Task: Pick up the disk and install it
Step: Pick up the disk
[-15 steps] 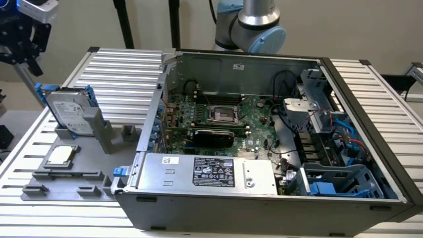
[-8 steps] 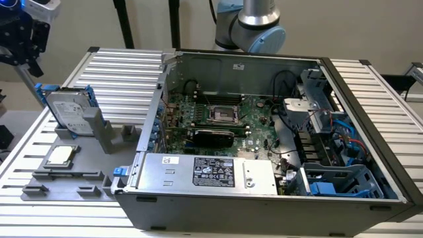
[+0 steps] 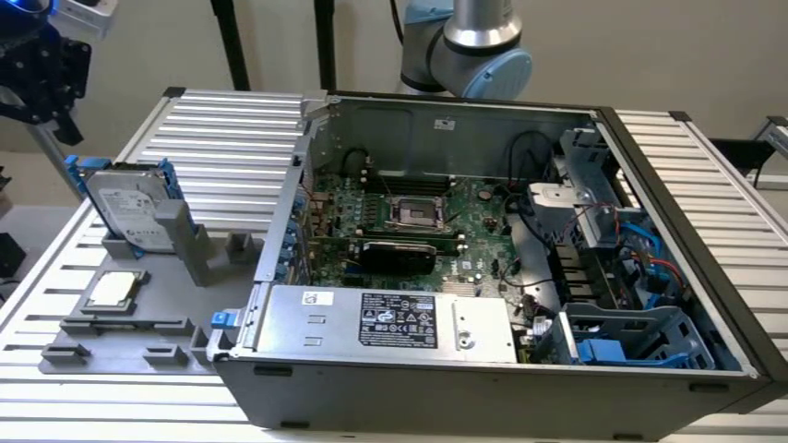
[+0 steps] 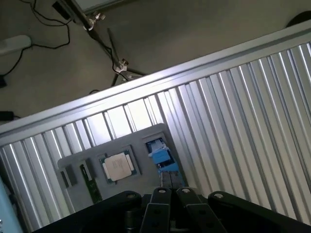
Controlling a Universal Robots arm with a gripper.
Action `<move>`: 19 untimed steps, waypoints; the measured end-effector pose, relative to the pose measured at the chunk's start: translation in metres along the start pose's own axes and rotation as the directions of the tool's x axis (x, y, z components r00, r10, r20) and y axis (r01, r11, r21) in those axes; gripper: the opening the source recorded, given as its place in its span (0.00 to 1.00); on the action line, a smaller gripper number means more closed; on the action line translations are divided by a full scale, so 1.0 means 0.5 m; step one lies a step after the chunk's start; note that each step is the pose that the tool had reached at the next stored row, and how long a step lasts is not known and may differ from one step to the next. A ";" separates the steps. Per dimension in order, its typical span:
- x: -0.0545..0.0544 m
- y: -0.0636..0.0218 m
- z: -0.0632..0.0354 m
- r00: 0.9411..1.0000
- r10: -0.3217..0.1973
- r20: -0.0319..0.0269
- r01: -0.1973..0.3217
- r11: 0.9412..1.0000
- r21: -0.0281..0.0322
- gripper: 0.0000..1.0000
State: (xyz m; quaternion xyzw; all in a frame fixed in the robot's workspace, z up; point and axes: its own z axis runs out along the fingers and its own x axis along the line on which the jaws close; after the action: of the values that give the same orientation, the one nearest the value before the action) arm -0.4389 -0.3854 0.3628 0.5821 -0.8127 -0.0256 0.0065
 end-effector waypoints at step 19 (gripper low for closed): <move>-0.007 -0.022 0.007 0.970 -0.244 -0.011 0.243 0.970 -0.006 0.11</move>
State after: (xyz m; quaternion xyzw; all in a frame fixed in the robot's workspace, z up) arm -0.4273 -0.3854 0.3588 0.6775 -0.7350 -0.0246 0.0096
